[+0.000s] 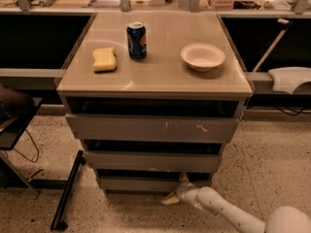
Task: Open bottom drawer
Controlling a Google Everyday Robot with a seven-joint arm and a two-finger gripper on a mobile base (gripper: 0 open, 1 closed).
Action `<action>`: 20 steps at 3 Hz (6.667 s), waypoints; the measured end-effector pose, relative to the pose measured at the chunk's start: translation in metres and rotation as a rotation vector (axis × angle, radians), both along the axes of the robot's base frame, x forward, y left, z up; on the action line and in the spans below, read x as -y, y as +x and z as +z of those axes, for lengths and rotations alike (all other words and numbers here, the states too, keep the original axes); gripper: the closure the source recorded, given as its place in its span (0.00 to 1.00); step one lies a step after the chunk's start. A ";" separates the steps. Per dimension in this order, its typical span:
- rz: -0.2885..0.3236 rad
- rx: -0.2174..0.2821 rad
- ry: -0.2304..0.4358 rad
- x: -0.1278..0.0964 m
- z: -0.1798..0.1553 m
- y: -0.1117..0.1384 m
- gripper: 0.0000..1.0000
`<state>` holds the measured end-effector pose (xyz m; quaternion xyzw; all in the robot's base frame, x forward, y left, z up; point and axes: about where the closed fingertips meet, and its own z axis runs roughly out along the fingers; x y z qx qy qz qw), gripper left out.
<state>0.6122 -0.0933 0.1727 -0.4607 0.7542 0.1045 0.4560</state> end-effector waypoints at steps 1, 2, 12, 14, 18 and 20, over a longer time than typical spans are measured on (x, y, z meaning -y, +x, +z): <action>-0.013 0.004 -0.005 0.000 0.001 0.002 0.00; -0.022 0.032 -0.077 0.002 -0.001 0.004 0.00; 0.031 0.077 -0.224 -0.012 0.003 -0.013 1.00; 0.033 0.082 -0.223 -0.015 0.006 -0.019 1.00; 0.029 0.106 -0.216 -0.023 0.008 -0.052 1.00; 0.019 0.110 -0.213 -0.019 0.010 -0.064 1.00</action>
Offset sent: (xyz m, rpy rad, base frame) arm 0.0110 -0.0176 -0.0023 -0.3626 -0.1467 -0.0635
